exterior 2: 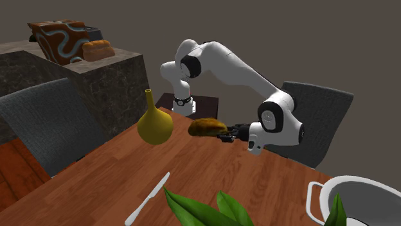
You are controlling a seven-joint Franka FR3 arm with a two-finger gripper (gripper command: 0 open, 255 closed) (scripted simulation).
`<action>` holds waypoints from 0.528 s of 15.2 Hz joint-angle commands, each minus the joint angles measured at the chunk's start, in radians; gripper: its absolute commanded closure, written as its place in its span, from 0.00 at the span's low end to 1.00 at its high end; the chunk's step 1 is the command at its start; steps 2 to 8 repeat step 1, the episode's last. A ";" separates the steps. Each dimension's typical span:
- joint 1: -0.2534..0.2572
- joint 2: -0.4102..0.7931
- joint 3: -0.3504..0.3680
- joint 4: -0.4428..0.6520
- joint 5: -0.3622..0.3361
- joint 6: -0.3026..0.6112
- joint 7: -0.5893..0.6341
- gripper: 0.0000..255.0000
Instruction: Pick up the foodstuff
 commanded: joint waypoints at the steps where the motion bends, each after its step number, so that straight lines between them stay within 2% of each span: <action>1: -0.001 -0.006 0.001 -0.001 0.001 -0.005 -0.002 1.00; 8: -0.001 -0.006 0.001 -0.001 0.001 -0.005 -0.002 1.00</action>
